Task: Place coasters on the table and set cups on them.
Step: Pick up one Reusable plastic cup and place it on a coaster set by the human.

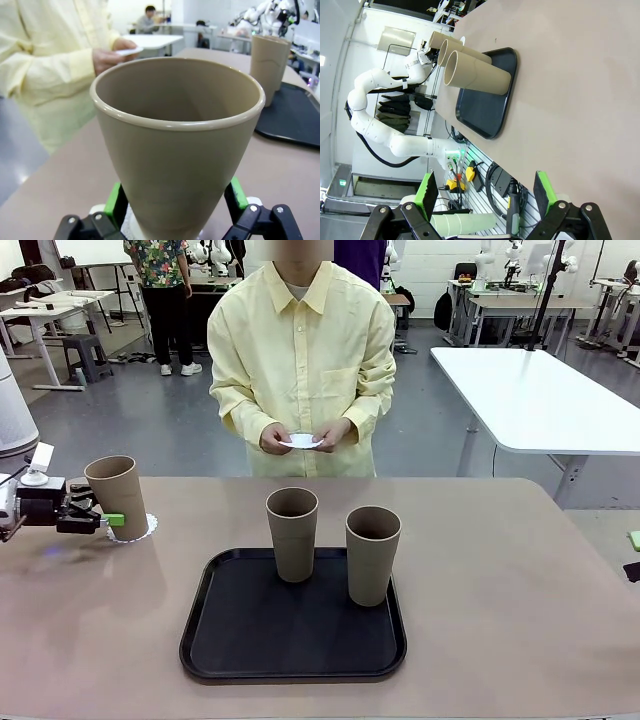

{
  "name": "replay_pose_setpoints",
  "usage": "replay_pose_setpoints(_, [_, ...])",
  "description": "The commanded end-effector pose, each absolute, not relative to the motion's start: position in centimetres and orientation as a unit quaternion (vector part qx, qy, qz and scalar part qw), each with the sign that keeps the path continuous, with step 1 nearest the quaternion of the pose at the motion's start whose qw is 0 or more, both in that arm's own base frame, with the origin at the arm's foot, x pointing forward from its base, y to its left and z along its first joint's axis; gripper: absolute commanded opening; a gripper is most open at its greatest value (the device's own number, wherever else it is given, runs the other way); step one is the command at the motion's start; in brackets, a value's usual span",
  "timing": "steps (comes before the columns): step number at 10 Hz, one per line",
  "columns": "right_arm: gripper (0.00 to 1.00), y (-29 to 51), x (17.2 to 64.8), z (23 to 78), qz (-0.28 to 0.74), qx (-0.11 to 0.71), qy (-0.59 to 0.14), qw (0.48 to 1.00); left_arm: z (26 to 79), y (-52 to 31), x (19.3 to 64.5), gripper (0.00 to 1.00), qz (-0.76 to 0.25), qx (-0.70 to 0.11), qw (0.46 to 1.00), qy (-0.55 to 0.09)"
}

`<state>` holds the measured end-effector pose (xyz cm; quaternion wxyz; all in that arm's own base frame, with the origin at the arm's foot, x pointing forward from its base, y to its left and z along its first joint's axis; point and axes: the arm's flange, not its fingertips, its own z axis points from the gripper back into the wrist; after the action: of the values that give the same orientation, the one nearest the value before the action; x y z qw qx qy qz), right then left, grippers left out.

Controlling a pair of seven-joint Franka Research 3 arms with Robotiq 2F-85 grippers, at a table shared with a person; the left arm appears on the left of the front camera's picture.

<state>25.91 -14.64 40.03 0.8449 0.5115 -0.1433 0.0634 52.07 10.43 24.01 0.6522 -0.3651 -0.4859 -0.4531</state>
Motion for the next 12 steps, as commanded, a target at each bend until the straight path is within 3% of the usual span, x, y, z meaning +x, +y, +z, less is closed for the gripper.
replay_pose_setpoints(1, [1.0,-14.8,25.9,40.0,0.066,0.514,-0.145,0.843,24.0,10.7,52.2,1.0,-0.47,-0.357,0.648,-0.481])
replay_pose_setpoints(9, [1.0,-14.8,25.9,40.0,0.066,0.514,-0.145,0.843,25.0,11.5,51.3,1.0,-0.494,-0.306,0.696,-0.421])
replay_pose_setpoints(12, [1.0,-14.8,25.9,40.0,0.066,0.514,-0.145,0.843,27.4,12.9,49.5,1.0,-0.502,-0.251,0.732,-0.388])
